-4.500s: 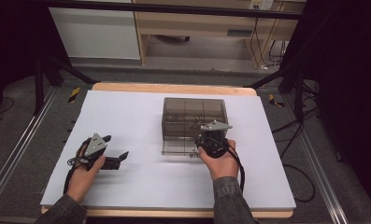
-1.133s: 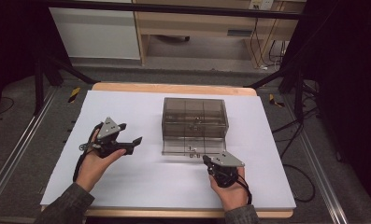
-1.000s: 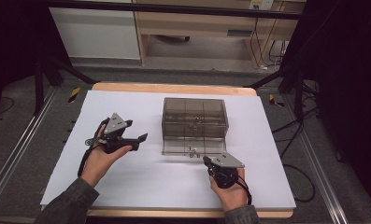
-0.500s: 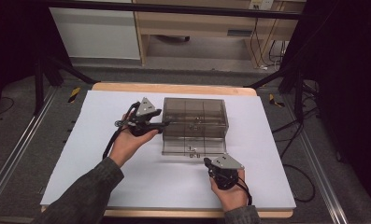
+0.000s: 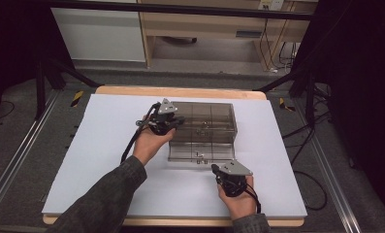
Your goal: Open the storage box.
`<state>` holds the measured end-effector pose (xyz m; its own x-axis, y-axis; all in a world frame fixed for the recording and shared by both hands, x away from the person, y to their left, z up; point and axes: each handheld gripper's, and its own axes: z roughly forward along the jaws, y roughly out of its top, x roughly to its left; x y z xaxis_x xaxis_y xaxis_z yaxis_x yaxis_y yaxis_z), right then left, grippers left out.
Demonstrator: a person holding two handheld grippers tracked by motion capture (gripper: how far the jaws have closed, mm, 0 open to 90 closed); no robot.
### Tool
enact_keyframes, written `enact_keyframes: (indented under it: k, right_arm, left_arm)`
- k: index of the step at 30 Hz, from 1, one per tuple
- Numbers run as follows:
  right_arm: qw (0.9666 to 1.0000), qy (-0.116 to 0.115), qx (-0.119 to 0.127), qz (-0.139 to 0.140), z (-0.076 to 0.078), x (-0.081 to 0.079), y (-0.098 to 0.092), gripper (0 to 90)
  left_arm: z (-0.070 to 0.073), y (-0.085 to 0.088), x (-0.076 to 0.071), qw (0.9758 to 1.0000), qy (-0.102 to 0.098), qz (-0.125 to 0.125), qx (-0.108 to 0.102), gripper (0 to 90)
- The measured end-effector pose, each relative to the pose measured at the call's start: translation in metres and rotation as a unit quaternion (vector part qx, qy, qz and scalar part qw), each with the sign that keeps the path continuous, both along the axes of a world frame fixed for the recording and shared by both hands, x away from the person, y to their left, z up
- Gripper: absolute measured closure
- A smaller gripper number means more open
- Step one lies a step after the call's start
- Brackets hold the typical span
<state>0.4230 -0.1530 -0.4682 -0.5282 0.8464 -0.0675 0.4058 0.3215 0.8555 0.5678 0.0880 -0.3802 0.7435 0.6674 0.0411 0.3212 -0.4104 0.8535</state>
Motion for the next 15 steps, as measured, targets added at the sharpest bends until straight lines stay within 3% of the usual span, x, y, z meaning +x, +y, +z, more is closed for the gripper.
enact_keyframes:
  k: [6, 15]
  right_arm:
    - [1.0000, 0.002, -0.001, -0.001, 0.000, 0.001, 0.000, 90.0]
    - [1.0000, 0.003, 0.000, -0.004, -0.001, 0.003, 0.000, 90.0]
  left_arm:
    - [-0.007, -0.008, 0.006, 0.9999, 0.011, 0.006, 0.010, 90.0]
    - [-0.012, -0.013, 0.009, 0.9997, 0.010, 0.014, 0.015, 90.0]
